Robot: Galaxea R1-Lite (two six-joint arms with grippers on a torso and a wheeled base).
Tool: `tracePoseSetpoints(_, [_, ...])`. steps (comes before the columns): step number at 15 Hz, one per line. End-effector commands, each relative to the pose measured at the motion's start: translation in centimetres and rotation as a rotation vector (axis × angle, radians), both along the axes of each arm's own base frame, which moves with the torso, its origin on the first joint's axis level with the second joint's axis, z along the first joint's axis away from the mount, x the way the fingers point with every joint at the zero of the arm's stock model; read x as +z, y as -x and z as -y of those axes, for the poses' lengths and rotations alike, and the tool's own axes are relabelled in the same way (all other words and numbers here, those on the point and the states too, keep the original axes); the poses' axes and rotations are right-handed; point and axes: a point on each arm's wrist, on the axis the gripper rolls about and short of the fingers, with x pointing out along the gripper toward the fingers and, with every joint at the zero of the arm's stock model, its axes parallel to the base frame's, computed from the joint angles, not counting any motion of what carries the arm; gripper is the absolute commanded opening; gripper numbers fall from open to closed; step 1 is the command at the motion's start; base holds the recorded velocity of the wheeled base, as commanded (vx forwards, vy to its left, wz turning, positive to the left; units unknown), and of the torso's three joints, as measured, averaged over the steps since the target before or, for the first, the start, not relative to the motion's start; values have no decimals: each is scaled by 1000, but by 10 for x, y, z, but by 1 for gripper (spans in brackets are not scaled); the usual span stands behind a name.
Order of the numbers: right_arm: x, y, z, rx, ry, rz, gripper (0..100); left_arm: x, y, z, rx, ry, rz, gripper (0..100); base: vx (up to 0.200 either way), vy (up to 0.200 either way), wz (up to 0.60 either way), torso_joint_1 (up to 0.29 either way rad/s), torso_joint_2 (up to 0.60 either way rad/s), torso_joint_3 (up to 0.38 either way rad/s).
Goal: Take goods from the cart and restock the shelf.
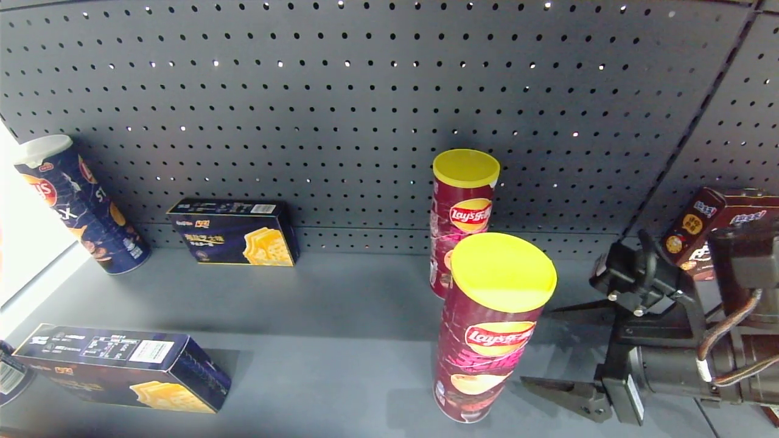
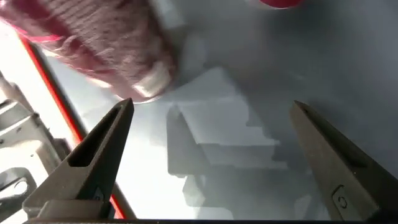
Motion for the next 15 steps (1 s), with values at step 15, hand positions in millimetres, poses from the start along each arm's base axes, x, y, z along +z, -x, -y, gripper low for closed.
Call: tracePoseSetpoints(15, [23,182,121,-849,-220,771,100,0,0,0,1,0,-2,100,0,0,0,0,0,0])
